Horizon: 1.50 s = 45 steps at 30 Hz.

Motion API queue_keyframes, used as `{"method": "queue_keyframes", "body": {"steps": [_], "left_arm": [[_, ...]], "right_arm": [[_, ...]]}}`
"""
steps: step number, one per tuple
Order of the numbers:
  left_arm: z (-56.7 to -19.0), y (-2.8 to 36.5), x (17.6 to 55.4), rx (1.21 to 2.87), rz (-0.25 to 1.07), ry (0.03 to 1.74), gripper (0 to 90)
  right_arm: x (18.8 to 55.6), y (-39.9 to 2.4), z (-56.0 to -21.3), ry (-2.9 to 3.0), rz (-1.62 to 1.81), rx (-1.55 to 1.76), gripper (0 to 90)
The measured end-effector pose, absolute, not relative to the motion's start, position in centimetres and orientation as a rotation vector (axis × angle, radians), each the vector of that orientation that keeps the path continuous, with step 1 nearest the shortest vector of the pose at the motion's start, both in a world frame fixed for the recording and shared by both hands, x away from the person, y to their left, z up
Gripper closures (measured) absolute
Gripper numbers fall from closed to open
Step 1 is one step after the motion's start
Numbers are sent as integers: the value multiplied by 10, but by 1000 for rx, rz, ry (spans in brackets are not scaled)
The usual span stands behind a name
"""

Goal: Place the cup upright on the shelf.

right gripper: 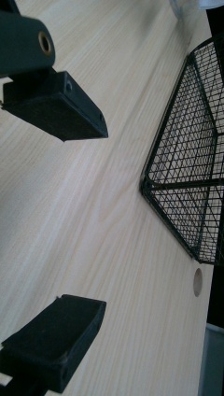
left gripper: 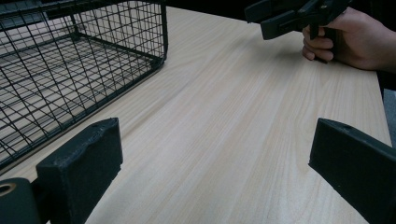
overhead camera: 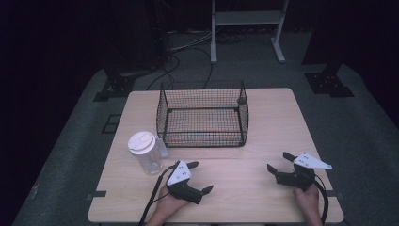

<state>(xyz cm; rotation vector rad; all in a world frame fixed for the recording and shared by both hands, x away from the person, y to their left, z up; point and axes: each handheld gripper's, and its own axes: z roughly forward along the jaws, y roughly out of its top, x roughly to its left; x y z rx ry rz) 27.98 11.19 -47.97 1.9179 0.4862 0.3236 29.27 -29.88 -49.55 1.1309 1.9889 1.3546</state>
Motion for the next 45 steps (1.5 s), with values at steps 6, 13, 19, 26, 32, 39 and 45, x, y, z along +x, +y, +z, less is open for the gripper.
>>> {"method": "queue_keyframes", "body": {"steps": [6, 13, 19, 26, 32, 39, 45], "left_arm": [[-479, 111, 278, 1918, 327, 483, 17], [-465, 113, 270, 1923, 327, 454, 17], [-452, 117, 261, 1916, 322, 455, 3], [-437, 120, 250, 1916, 337, 440, 3], [-422, 126, 241, 1924, 339, 439, 3], [-405, 138, 235, 1933, 358, 443, 3], [-391, 154, 234, 1917, 349, 464, 3]], "right_arm": [[293, -298, -496, 1993, 1353, 1125, 134], [292, -298, -496, 1999, 1348, 1118, 135], [292, -297, -496, 2003, 1340, 1119, 135], [293, -296, -496, 2006, 1330, 1119, 135], [293, -296, -496, 2007, 1323, 1119, 135], [293, -295, -496, 2009, 1322, 1114, 135], [293, -295, -496, 2011, 1321, 1114, 135]]}}
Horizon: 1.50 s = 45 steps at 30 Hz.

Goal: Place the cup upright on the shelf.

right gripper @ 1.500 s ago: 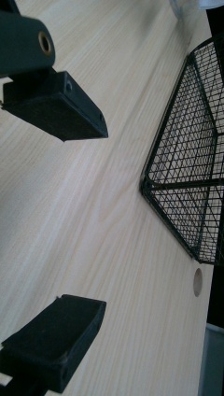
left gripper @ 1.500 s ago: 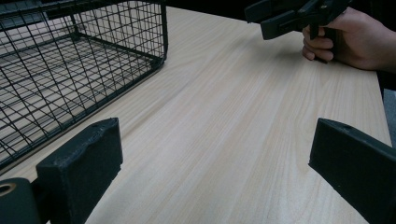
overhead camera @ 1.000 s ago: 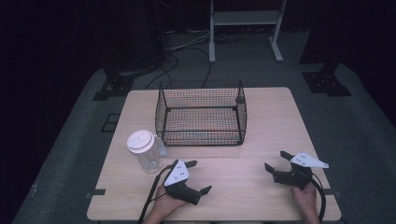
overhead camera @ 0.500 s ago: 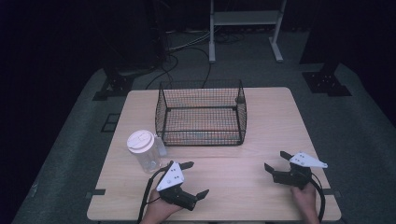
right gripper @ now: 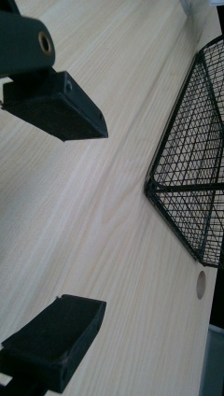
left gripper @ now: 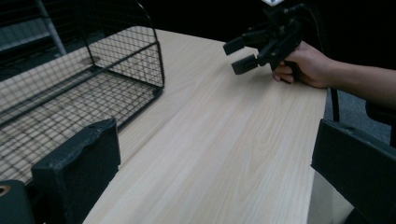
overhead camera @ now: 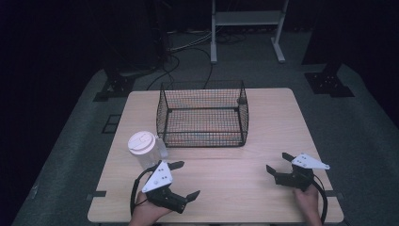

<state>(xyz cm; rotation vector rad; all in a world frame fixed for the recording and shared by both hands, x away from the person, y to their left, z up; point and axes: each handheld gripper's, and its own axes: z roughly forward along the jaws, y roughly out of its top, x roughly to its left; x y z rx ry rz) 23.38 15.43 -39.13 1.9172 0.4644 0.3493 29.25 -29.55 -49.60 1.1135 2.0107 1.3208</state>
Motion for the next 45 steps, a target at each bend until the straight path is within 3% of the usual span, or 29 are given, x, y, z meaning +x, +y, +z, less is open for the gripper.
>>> {"method": "queue_keyframes", "body": {"steps": [22, 31, 45], "left_arm": [[-333, 231, 228, 1916, 526, 551, 3], [-331, 261, 232, 1922, 590, 617, 3], [-343, 289, 258, 1930, 588, 701, 0]], "right_arm": [[293, -296, -496, 2010, 1319, 1112, 135], [293, -296, -496, 2010, 1319, 1112, 135], [293, -295, -496, 2013, 1322, 1110, 135]]}}
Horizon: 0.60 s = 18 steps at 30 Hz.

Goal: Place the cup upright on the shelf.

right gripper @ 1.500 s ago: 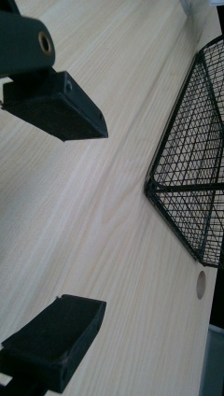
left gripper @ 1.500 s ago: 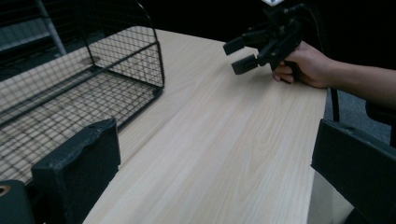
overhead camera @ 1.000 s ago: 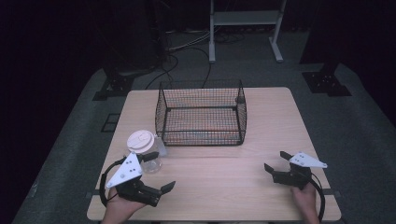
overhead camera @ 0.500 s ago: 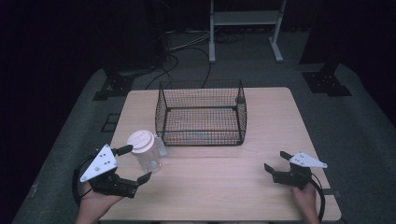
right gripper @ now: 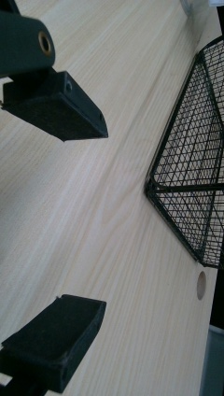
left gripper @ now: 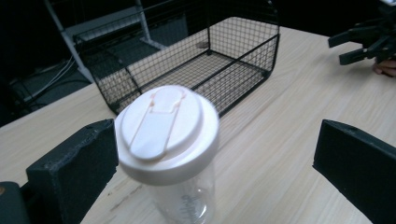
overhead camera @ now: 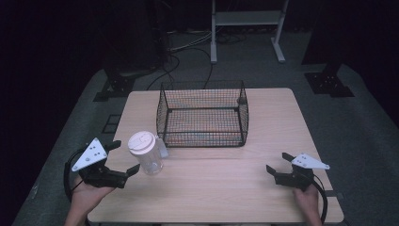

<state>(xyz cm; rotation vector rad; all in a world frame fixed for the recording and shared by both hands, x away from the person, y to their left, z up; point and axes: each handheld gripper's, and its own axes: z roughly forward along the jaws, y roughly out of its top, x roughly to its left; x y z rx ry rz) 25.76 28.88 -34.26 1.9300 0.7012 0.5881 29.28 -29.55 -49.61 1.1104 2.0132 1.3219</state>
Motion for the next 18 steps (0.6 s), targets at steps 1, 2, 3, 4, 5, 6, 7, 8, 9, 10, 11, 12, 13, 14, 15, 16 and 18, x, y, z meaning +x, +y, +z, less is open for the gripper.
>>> {"method": "queue_keyframes", "body": {"steps": [1, 2, 3, 4, 5, 6, 7, 8, 9, 10, 11, 12, 13, 14, 15, 16, 18], "left_arm": [[-346, 292, 262, 1935, 585, 717, 0], [-348, 294, 264, 1941, 586, 724, 0], [-349, 295, 266, 1937, 580, 730, 0], [-349, 295, 266, 1937, 580, 730, 0], [-353, 298, 271, 1949, 570, 744, 0], [-355, 299, 273, 1951, 565, 750, 0], [-357, 300, 276, 1953, 556, 757, 0], [-359, 300, 278, 1962, 552, 761, 0], [-361, 300, 280, 1969, 548, 764, 0], [-362, 299, 282, 1973, 547, 768, 0], [-364, 299, 284, 1979, 543, 772, 0], [-364, 299, 284, 1979, 543, 772, 0], [-367, 297, 288, 1993, 540, 775, 0], [-367, 297, 288, 1993, 540, 775, 0], [-368, 297, 289, 2003, 539, 778, 0], [-372, 296, 293, 2007, 531, 789, 0], [-375, 296, 297, 2016, 527, 802, 0]], "right_arm": [[293, -295, -496, 2014, 1322, 1109, 135], [293, -295, -496, 2014, 1321, 1109, 135], [293, -295, -496, 2014, 1321, 1109, 134], [293, -295, -496, 2014, 1321, 1109, 134], [293, -295, -496, 2014, 1322, 1109, 135], [293, -295, -496, 2014, 1322, 1109, 134], [293, -295, -496, 2014, 1322, 1109, 135], [293, -295, -496, 2015, 1322, 1109, 135], [293, -295, -496, 2015, 1322, 1109, 135], [293, -295, -496, 2015, 1322, 1110, 135], [293, -295, -496, 2015, 1323, 1109, 135], [293, -295, -496, 2015, 1323, 1109, 135], [293, -295, -496, 2016, 1324, 1110, 135], [293, -295, -496, 2015, 1324, 1110, 135], [293, -295, -496, 2016, 1324, 1109, 135], [293, -295, -496, 2016, 1325, 1108, 135], [293, -295, -496, 2017, 1325, 1108, 135]]}}
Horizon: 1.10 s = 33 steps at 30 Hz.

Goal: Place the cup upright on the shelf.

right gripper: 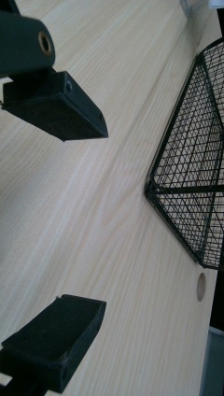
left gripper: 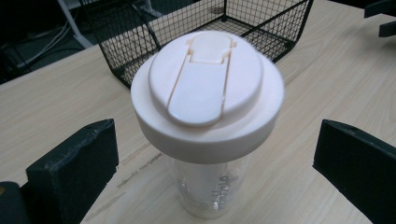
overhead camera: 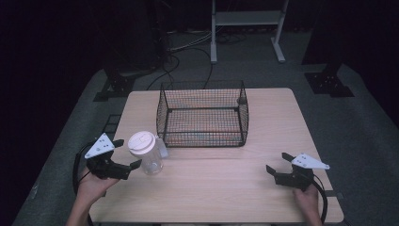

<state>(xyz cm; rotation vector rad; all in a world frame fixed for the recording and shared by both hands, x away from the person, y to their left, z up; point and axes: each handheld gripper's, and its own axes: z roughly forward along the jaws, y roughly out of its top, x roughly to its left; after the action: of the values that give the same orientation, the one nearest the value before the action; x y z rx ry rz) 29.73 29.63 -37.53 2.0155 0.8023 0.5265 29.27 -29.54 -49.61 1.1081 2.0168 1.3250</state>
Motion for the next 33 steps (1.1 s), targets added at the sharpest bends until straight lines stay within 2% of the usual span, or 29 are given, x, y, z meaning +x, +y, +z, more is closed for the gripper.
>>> {"method": "queue_keyframes", "body": {"steps": [10, 33], "left_arm": [[-389, 291, 313, 2043, 476, 828, 0], [-394, 272, 331, 2058, 427, 813, 0]], "right_arm": [[293, -295, -496, 2022, 1325, 1102, 135], [293, -295, -496, 2026, 1325, 1099, 135]]}}
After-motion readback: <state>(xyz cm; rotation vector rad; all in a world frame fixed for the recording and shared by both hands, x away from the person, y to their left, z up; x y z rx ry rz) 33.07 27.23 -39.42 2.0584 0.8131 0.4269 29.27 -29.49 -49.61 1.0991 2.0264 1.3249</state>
